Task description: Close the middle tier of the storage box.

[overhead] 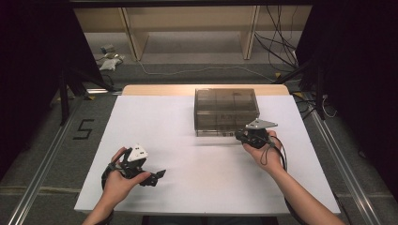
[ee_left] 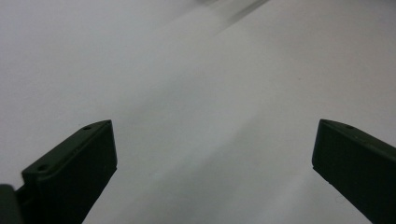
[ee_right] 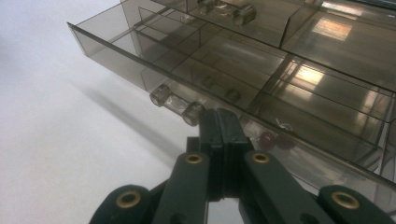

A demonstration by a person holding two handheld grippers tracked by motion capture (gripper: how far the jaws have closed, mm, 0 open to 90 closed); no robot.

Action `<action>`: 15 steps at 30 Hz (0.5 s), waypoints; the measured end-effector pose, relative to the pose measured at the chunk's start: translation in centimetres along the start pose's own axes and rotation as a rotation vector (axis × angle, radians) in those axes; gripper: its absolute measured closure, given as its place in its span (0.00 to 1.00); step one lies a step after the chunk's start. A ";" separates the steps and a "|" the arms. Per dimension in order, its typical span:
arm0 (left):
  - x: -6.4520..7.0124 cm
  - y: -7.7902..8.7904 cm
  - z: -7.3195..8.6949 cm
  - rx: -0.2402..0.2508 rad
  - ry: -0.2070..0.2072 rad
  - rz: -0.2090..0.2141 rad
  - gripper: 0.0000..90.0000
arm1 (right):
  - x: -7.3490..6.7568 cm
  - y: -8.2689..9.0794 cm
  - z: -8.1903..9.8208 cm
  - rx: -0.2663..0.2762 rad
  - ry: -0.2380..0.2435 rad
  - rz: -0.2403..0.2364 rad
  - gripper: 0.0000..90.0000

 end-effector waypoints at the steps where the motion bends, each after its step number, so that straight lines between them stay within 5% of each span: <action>1: 0.0 0.0 0.0 0.000 -0.001 -0.001 0.00 | 0.0 0.0 0.0 0.000 -0.004 0.001 1.00; 15: 0.0 0.0 0.0 0.001 0.002 0.002 0.00 | 0.4 -0.1 -0.3 0.012 -0.002 0.015 1.00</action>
Point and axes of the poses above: each handheld gripper's, and its own axes: y roughly backward along the jaws, z roughly out of its underside, x roughly to its right, the point moved 6 cm from there along -y, roughly forward along the jaws, and after that the axes turned 1 degree about -x, right-handed, at the moved point
